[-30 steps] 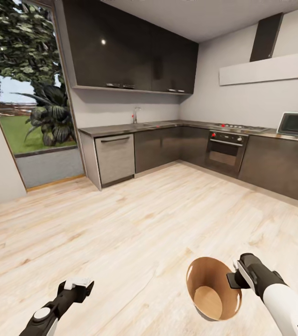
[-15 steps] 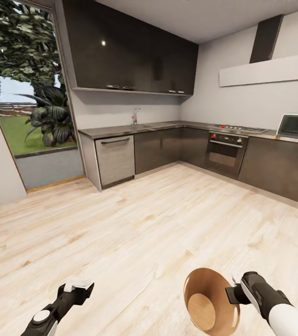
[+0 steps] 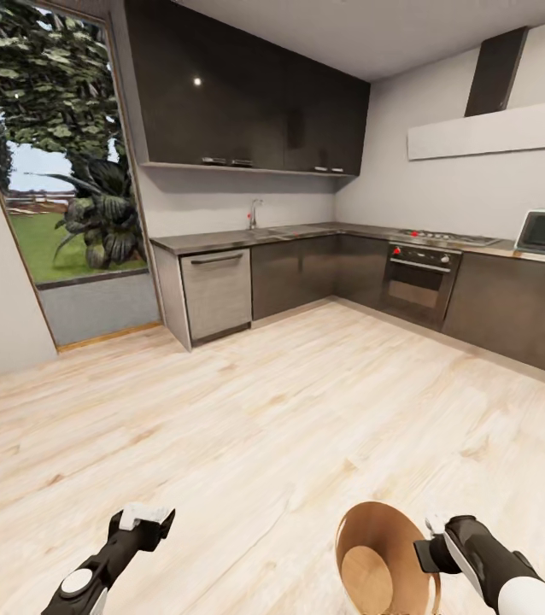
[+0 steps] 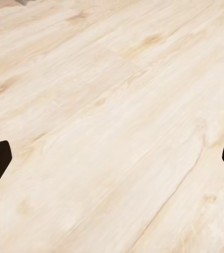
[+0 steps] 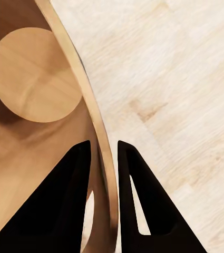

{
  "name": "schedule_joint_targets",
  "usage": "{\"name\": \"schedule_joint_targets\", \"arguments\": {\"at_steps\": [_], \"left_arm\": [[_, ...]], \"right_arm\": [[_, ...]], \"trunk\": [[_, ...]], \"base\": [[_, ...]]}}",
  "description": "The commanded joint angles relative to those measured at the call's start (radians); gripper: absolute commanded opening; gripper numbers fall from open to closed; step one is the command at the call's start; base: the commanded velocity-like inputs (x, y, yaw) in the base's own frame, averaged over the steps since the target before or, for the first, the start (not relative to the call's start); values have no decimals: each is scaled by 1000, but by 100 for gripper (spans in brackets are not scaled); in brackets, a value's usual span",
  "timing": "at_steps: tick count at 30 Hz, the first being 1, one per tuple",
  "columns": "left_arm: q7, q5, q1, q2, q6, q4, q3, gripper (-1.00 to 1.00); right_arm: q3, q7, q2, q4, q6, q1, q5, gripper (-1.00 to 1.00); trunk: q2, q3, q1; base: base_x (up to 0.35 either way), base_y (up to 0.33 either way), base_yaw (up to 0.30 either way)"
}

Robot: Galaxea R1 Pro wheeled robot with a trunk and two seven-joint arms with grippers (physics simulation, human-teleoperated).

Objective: Put the three can of soda from the living room inside the tash can in the kitchen.

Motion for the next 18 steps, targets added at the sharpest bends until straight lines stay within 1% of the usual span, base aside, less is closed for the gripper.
{"name": "schedule_joint_targets", "arguments": {"at_steps": [1,18], "left_arm": [[0,0,0,0,-1,-1,0,100],[0,0,0,0,-4,-3,0,100]], "right_arm": [[-1,2,1,0,-6,0,-5,-100],[0,2,3,1,-18,0,-4,-100]], "trunk": [[0,1,0],[0,19,0]], "base": [[0,0,176],[0,0,193]]}}
